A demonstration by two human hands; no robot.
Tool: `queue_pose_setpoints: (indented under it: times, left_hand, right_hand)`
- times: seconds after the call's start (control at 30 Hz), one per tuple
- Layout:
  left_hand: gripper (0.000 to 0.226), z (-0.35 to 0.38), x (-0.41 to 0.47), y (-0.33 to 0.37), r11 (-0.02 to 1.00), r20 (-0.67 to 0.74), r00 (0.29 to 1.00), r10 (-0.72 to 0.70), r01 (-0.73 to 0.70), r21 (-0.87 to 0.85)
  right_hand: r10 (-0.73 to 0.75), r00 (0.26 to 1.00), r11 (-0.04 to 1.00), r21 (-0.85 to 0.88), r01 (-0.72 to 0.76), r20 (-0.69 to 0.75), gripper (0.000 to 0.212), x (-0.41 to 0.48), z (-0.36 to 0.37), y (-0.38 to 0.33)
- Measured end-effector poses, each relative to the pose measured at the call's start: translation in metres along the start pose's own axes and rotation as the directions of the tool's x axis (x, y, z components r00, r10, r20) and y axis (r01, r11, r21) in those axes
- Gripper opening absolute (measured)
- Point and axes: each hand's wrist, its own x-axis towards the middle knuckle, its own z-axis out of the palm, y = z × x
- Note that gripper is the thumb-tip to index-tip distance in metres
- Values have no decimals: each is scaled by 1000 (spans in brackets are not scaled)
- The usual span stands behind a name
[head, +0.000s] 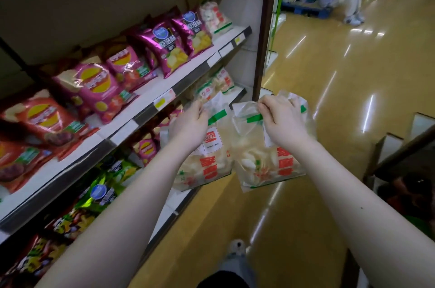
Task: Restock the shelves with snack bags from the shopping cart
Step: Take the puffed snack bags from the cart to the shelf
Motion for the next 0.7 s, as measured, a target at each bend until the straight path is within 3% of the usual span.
queue_pose_setpoints:
  times: [0.23,0.37,0.43,0.7]
  left_hand:
    - [33,28,136,42,996,91,993,-71,75,-40]
    - [9,46,190,57,990,148,979,-142,141,17]
    - [16,61,220,66,987,168,973,-159,155,36]
    - [28,121,317,120,938,103,933,-344,336,83]
  right_hand:
    - [-69,998,997,-16,69,7,22,136,18,78]
    - [-114,993,993,30,114,19,31,191,35,117]
    - [-147,989,987,60,146,16,35,222,45,141]
    - [-329,941,937,155,315,81,35,348,73,239]
